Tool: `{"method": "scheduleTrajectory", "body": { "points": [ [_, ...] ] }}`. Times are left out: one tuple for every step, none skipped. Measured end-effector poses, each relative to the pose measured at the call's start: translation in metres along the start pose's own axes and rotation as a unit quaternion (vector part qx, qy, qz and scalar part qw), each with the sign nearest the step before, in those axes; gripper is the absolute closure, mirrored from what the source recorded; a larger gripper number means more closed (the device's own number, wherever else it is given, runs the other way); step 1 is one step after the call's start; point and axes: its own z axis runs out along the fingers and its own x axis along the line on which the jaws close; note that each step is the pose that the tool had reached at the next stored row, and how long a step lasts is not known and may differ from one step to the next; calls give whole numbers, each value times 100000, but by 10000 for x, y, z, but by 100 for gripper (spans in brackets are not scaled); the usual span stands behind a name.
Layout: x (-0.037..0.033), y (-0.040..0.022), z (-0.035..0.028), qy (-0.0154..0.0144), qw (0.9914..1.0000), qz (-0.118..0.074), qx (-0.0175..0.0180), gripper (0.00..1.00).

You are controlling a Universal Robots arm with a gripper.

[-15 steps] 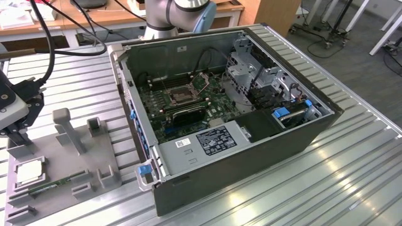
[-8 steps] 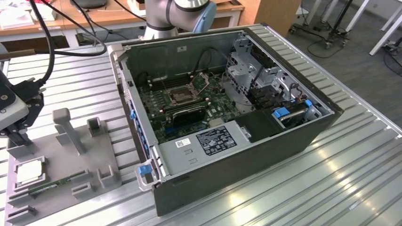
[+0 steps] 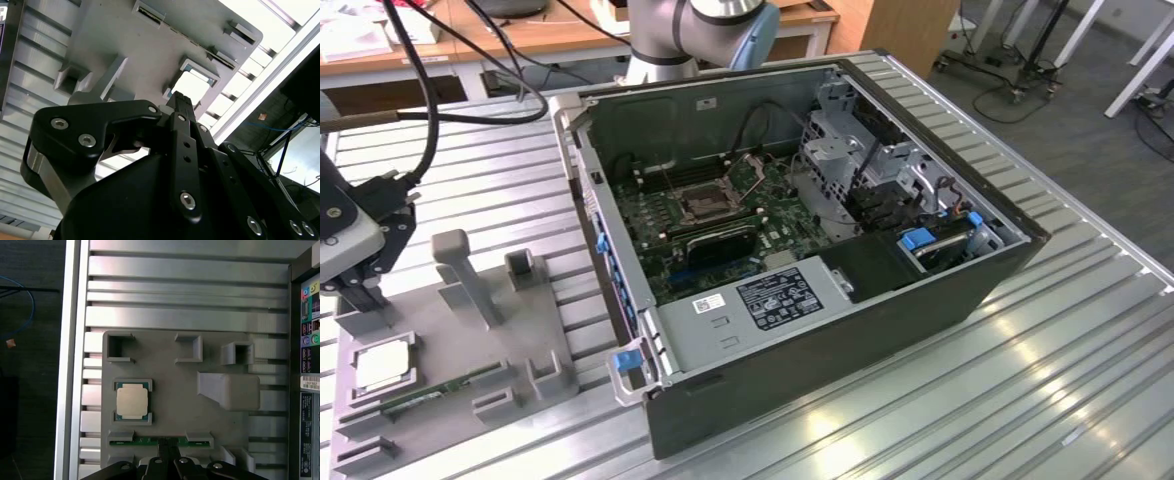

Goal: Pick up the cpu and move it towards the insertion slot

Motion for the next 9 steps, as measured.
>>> {"method": "scheduleTrajectory", "body": {
  "points": [
    [0,0,6,0,100000,1,1,89],
    [0,0,11,2,100000,1,1,89],
    [0,-1,15,4,100000,1,5,89],
    [0,-1,19,9,100000,0,8,89],
    [0,-1,21,11,100000,-1,10,89],
    [0,-1,23,6,100000,1,6,89],
    [0,-1,24,6,100000,-1,6,89],
    [0,-1,27,2,100000,0,3,89],
    [7,-1,29,1,100000,1,1,89]
  ]
}}
